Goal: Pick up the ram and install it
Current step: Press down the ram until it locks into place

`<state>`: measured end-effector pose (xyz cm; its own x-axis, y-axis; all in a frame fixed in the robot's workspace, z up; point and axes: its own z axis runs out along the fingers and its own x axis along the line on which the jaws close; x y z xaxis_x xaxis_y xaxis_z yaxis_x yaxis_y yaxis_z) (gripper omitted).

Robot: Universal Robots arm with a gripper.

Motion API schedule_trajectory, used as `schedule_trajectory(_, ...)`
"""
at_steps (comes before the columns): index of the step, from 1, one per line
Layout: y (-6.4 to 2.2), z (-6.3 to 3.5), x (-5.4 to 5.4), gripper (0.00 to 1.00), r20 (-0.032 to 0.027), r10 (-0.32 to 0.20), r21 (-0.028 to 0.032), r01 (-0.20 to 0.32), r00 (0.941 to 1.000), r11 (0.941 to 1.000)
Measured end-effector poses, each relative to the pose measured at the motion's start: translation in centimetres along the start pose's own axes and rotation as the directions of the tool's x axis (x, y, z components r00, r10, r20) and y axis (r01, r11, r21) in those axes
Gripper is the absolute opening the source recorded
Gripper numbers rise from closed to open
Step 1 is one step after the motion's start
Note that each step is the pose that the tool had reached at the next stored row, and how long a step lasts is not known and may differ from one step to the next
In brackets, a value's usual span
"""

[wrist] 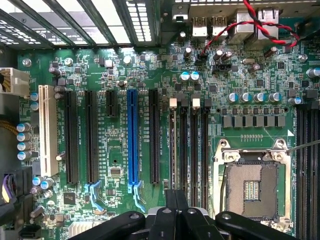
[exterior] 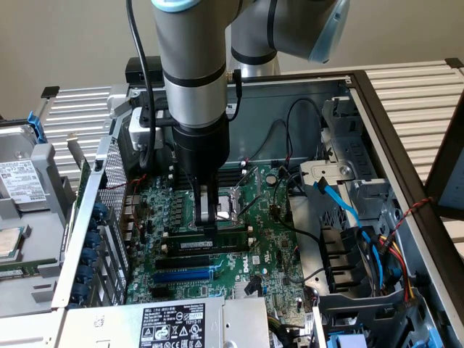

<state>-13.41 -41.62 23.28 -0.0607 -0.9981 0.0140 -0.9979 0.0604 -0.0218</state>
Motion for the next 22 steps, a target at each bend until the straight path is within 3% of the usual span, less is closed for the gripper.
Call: schedule_trajectory(22,0.00,0.24,0.00,0.11,0.0000,0.000,0.0000,0.000,1.0000,1.0000)
